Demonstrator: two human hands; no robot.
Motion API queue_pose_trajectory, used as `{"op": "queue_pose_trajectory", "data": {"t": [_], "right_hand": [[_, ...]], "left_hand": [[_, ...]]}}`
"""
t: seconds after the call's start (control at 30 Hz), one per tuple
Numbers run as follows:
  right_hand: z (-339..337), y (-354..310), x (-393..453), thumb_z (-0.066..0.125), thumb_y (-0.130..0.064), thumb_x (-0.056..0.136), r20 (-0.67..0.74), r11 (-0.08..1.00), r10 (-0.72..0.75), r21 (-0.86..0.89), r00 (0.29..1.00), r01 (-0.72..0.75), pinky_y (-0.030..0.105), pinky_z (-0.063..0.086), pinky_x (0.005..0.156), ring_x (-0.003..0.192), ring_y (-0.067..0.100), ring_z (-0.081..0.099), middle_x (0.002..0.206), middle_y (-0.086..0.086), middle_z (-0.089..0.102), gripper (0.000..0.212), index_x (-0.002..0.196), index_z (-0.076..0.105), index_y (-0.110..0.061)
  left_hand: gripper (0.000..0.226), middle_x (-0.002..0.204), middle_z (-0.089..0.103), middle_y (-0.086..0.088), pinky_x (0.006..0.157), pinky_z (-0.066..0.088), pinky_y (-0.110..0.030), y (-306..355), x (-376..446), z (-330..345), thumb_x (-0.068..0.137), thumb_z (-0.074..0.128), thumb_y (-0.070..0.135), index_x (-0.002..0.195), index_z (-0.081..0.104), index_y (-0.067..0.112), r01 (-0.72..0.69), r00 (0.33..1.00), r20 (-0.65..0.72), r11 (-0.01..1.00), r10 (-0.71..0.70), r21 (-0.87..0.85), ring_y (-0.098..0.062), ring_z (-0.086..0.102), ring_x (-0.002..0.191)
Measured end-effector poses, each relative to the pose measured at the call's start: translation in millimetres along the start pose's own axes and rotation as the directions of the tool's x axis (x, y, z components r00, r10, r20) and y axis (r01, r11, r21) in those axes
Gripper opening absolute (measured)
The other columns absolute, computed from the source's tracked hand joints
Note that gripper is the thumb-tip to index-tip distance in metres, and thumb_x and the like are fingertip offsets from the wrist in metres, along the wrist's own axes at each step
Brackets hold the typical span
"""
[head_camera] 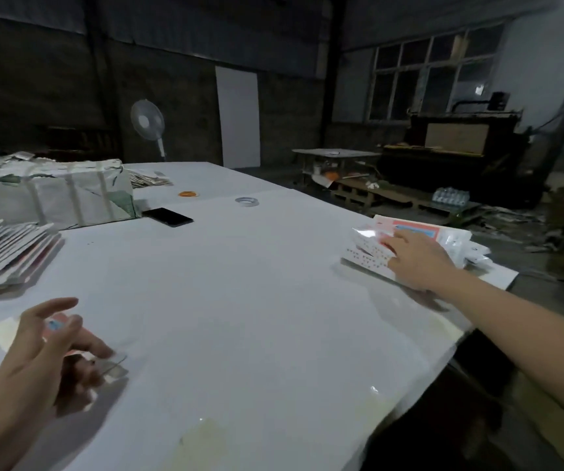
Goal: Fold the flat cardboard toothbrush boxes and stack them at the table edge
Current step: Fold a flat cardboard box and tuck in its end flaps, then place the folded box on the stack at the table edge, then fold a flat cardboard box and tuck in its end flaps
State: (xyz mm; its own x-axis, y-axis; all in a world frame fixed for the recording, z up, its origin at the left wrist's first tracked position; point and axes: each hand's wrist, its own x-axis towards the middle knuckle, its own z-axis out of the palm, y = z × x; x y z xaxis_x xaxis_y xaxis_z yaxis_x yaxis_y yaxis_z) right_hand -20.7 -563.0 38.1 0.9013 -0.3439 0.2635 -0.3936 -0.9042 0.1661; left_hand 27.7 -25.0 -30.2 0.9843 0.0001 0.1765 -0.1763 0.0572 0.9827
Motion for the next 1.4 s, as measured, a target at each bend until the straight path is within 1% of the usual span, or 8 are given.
{"op": "queue_pose_trajectory", "data": {"t": [0.23,0.4,0.53,0.67,0.8,1.07,1.3,1.4], "right_hand": [[14,6,11,0.05,-0.022,0.096,-0.1,0.993,0.102,-0.049,0.99,-0.107,0.044,0.03,0.108,0.136,0.028,0.032,0.153,0.002,0.036,0.046,0.141,0.049,-0.027],[-1,-63,7,0.054,-0.029,0.094,-0.197,0.984,-0.08,0.138,0.977,0.108,0.039,0.037,0.101,0.127,0.022,0.041,0.14,-0.002,0.047,0.034,0.127,0.059,-0.028],[-21,-153,-17,0.053,-0.032,0.094,-0.176,0.875,-0.264,0.369,0.948,0.312,0.034,0.039,0.088,0.123,0.017,0.044,0.135,-0.007,0.048,0.029,0.121,0.061,-0.028],[-36,-245,-47,0.054,-0.034,0.093,-0.151,0.694,-0.435,0.572,0.888,0.438,0.032,0.041,0.09,0.12,0.013,0.047,0.132,-0.01,0.05,0.028,0.119,0.061,-0.03],[-44,-327,-69,0.056,-0.033,0.091,-0.173,0.535,-0.516,0.699,0.839,0.474,0.035,0.045,0.093,0.111,0.013,0.054,0.123,-0.009,0.057,0.024,0.114,0.065,-0.031],[-21,-364,-80,0.061,-0.021,0.088,-0.324,0.37,-0.488,0.764,0.81,0.529,0.033,0.048,0.086,0.096,0.01,0.056,0.106,-0.013,0.059,0.014,0.097,0.069,-0.027],[-18,-362,-77,0.062,-0.015,0.087,-0.31,0.234,-0.453,0.863,0.836,0.447,0.023,0.047,0.08,0.091,0.006,0.059,0.101,-0.014,0.06,0.02,0.092,0.065,-0.035],[-19,-361,-77,0.062,-0.02,0.092,-0.246,0.156,-0.391,0.932,0.887,0.327,0.019,0.046,0.076,0.086,0.007,0.06,0.098,-0.013,0.062,0.017,0.104,0.065,-0.032]], "left_hand": [[0.022,0.062,0.059,-0.01,0.048,0.043,-0.038,6,-9,2,0.108,0.044,0.025,0.104,0.063,0.036,0.051,0.999,0.008,0.999,-0.051,0.0,-0.027,0.056,0.047],[0.016,0.061,0.058,-0.01,0.052,0.04,-0.033,1,-8,1,0.105,0.05,0.022,0.102,0.066,0.024,0.063,0.998,-0.002,0.996,-0.063,0.07,-0.024,0.052,0.046],[0.011,0.059,0.063,0.001,0.043,0.04,-0.017,12,-19,3,0.093,0.06,0.031,0.095,0.069,0.026,-0.121,0.976,-0.139,0.95,0.166,0.289,-0.011,0.053,0.044],[0.026,0.103,0.072,-0.003,0.081,0.046,-0.045,22,-23,7,0.089,0.057,0.034,0.109,0.071,0.026,-0.237,0.931,0.017,0.569,0.364,0.787,-0.033,0.06,0.095],[0.043,0.159,0.035,0.006,0.114,0.029,-0.049,17,-22,8,0.103,0.036,0.053,0.145,0.044,0.048,-0.064,0.998,0.059,0.175,0.034,0.982,-0.031,0.024,0.146],[0.026,0.121,0.055,0.004,0.097,0.041,-0.043,10,-17,-5,0.096,0.05,0.057,0.095,0.056,0.032,-0.055,0.997,0.038,0.27,0.066,0.961,-0.029,0.045,0.119],[0.032,0.112,0.049,0.01,0.084,0.034,-0.009,13,-16,-9,0.079,0.081,0.012,0.083,0.059,0.034,-0.202,0.957,0.022,0.614,0.288,0.763,-0.018,0.047,0.116],[0.041,0.109,0.049,0.013,0.094,0.052,-0.021,15,-23,-3,0.082,0.074,-0.004,0.082,0.058,0.033,-0.326,0.909,0.037,0.655,0.414,0.682,-0.016,0.053,0.115]]}}
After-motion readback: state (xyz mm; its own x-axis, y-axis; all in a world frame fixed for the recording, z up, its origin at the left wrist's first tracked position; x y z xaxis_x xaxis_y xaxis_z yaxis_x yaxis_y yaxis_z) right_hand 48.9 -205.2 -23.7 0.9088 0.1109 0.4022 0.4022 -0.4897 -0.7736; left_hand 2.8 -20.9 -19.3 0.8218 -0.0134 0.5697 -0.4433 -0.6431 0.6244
